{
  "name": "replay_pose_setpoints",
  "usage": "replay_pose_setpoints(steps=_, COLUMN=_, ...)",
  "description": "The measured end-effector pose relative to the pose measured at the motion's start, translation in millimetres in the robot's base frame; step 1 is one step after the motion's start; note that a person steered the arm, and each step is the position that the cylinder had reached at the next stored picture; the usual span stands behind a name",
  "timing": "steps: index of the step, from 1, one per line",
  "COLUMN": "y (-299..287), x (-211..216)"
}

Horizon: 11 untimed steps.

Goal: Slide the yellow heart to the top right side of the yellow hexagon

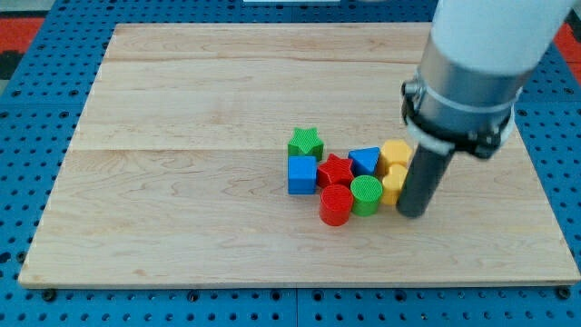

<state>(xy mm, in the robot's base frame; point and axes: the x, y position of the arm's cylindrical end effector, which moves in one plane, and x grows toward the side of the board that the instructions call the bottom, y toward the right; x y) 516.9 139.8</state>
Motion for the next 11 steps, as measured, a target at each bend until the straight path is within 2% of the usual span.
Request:
replay_pose_setpoints(steps=2, y=15, x=-52)
replay_pose_setpoints(steps=3, y=14, x=0)
replay_pose_setpoints(steps=4, y=-71, x=-9)
replay_pose_setpoints(steps=5, y=-37, x=-37)
replay_pose_setpoints(steps=7, y=13, x=-21)
replay_pose_setpoints(steps=8, y=52, x=-30)
replay_pose_setpoints(steps=9, y=80, x=-60)
replay_pose_setpoints(steps=10, y=73, x=-104)
replay_pose_setpoints(steps=11, y=60, x=-110)
